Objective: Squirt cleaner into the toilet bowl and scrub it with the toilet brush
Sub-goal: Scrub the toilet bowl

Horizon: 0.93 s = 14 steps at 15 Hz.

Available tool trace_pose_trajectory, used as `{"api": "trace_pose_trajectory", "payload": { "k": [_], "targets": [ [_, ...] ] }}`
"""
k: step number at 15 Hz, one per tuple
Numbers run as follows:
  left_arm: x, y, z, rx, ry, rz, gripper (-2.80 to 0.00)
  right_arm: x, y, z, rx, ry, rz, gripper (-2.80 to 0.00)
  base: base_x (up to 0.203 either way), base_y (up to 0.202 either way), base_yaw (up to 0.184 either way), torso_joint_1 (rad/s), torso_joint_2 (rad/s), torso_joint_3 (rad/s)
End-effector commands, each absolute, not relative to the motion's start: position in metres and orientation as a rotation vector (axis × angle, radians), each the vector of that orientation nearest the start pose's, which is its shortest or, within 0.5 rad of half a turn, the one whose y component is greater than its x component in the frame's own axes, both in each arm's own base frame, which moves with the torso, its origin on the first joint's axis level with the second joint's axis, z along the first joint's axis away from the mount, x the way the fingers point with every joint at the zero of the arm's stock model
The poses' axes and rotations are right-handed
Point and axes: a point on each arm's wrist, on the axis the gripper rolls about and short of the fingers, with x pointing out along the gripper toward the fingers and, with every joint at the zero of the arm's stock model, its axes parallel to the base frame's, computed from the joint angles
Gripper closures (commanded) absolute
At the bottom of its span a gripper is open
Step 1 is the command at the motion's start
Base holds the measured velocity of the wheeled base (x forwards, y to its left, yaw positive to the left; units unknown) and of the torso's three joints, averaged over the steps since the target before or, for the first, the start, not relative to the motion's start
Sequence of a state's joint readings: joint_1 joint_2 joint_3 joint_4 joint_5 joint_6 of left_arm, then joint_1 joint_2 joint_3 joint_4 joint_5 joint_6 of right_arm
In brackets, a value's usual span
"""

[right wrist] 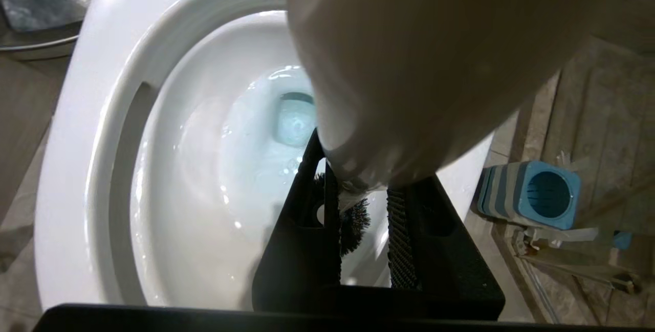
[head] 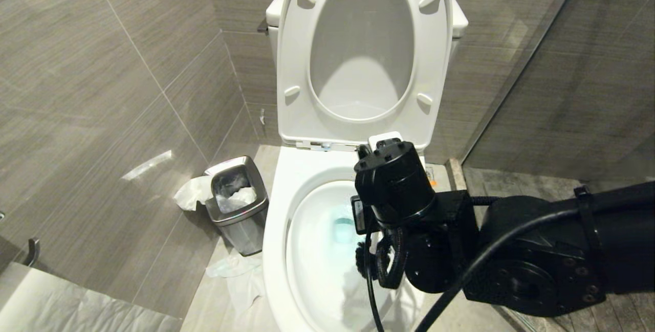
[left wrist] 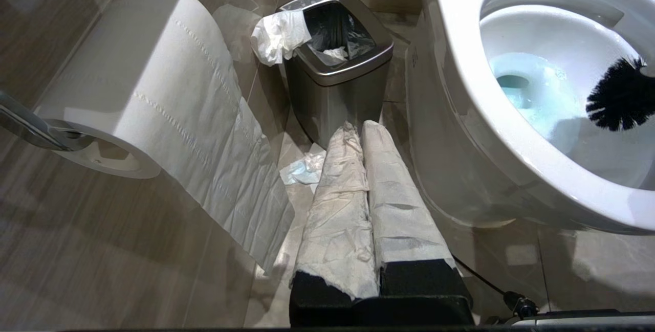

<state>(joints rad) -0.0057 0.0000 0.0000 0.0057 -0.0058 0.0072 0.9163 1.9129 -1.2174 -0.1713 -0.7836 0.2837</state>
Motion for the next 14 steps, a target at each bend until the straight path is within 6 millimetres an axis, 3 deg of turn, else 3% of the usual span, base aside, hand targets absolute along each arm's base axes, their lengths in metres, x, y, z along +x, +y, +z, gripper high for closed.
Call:
{"api": "trace_pose_trajectory", "payload": {
  "k": [1, 6, 14],
  "targets": [
    [-0.023, 0.0, 0.074, 0.008, 0.008, -0.012, 0.0, 0.245, 0.28, 0.178, -0.109, 0.358, 0.055, 0.0, 0.0, 0.0, 0.0, 0.0, 0.0, 0.0],
    [-0.023, 0.0, 0.074, 0.008, 0.008, -0.012, 0.0, 0.277, 0.288, 0.184, -0.072, 0.325, 0.013, 0.0, 0.0, 0.0, 0.0, 0.0, 0.0, 0.0],
    [-0.023, 0.0, 0.074, 0.006, 0.008, -0.012, 0.0, 0.316, 0.329, 0.184, -0.077, 0.251, 0.022, 0.0, 0.0, 0.0, 0.0, 0.0, 0.0, 0.0]
  ]
}}
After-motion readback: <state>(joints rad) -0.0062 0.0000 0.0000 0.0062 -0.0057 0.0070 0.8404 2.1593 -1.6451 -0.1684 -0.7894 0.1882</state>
